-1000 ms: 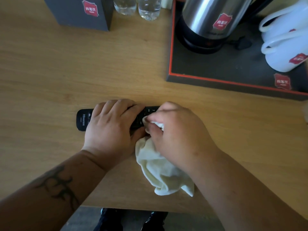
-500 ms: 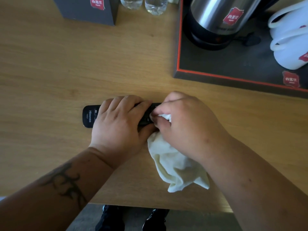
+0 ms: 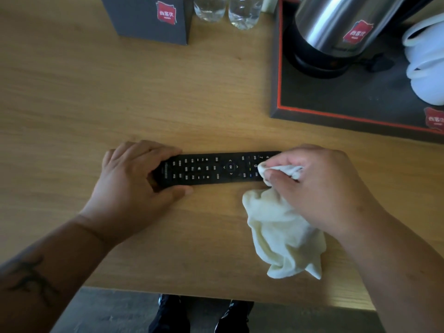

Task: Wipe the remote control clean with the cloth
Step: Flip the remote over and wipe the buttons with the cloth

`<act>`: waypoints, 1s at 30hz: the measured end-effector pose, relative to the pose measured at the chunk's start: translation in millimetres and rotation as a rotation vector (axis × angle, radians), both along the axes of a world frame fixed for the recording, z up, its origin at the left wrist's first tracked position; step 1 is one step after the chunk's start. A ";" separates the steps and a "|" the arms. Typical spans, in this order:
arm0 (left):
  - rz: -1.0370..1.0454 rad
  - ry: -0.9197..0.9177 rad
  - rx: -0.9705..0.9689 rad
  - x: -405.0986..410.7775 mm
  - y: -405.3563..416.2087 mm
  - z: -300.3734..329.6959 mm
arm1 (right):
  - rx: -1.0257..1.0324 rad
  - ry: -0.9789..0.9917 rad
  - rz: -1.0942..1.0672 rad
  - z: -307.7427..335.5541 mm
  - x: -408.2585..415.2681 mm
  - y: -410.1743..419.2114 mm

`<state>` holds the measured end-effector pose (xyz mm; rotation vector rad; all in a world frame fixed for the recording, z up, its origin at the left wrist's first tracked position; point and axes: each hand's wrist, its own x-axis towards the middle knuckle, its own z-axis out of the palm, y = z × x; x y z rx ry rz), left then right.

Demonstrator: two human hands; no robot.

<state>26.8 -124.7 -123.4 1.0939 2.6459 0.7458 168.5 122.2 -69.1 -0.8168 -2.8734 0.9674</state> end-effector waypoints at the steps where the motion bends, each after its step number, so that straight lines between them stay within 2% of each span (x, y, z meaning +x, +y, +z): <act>1: 0.007 -0.002 0.009 -0.1 0.7 -0.9 | -0.004 0.004 -0.019 1.1 -1.0 -2.1; 3: 0.011 -0.003 0.007 -0.9 2.9 -2.2 | 0.006 0.031 -0.002 3.2 -8.2 -15.1; 7: 0.023 0.033 0.014 -1.4 3.0 -6.4 | 0.080 0.019 0.169 -2.8 -25.5 -60.7; 13: 0.004 0.037 0.043 0.2 2.5 -8.0 | 0.137 -0.024 -0.062 -4.2 -15.0 -41.3; 18: 0.004 0.062 0.048 0.5 2.7 -9.6 | 0.057 0.092 0.012 1.1 -30.0 -52.5; 21: -0.005 0.079 0.043 0.5 2.8 -11.0 | 0.089 0.061 0.062 -5.4 -38.2 -63.7; 26: -0.011 0.070 0.045 0.2 2.4 -9.8 | 0.140 -0.014 -0.070 -2.9 -27.0 -43.6; 30: -0.011 0.062 0.050 1.5 1.3 -8.0 | 0.114 -0.039 -0.042 6.2 -30.7 -49.1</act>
